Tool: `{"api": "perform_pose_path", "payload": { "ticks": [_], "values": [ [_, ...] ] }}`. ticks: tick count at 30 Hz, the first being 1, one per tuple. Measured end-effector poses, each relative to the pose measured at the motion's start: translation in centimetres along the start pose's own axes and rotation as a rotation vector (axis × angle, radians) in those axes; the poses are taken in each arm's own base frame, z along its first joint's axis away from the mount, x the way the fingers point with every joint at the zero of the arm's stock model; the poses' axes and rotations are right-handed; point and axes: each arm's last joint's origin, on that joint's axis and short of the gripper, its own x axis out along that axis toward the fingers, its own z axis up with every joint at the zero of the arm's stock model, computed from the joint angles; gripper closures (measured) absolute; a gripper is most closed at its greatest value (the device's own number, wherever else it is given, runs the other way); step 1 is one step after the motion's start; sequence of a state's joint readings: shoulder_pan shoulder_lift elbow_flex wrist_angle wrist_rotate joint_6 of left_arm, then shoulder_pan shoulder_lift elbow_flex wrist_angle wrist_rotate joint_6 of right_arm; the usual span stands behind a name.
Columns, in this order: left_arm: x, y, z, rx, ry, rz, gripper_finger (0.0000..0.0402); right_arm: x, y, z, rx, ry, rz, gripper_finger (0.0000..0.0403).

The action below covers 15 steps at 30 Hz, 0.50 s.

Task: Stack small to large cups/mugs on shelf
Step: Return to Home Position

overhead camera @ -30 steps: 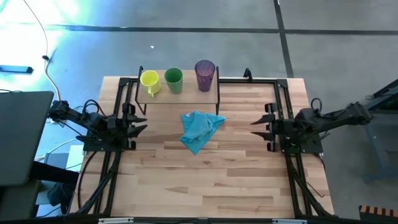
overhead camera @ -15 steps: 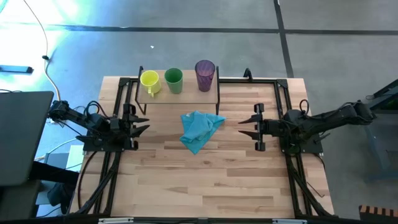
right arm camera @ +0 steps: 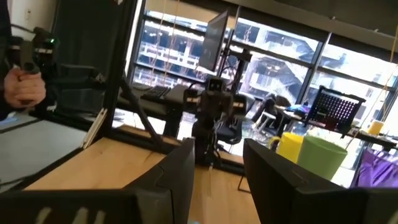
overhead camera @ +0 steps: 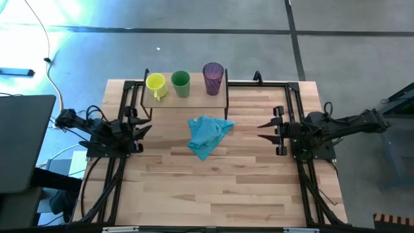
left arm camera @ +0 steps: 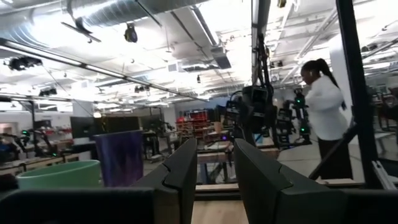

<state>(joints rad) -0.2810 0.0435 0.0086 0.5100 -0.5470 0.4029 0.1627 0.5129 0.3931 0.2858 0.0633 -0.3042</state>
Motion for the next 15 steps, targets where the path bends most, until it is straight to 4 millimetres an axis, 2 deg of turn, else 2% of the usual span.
{"api": "perform_pose_path", "payload": {
  "ticks": [9, 12, 15],
  "values": [
    [-0.2, 0.2, -0.5, 0.027, 0.077, 0.052, 0.0307, -1.1, -0.1, -0.2, -0.015, 0.048, 0.013, 0.0275],
    [-0.2, 0.1, -0.6, 0.025, 0.091, 0.059, 0.0307, -1.5, -0.2, 0.0, -0.016, 0.007, -0.002, 0.0275],
    [-0.2, 0.1, -0.6, 0.024, 0.092, 0.059, 0.0307, -1.9, 0.1, -1.0, -0.040, -0.089, -0.035, 0.0275]
  ]
}}
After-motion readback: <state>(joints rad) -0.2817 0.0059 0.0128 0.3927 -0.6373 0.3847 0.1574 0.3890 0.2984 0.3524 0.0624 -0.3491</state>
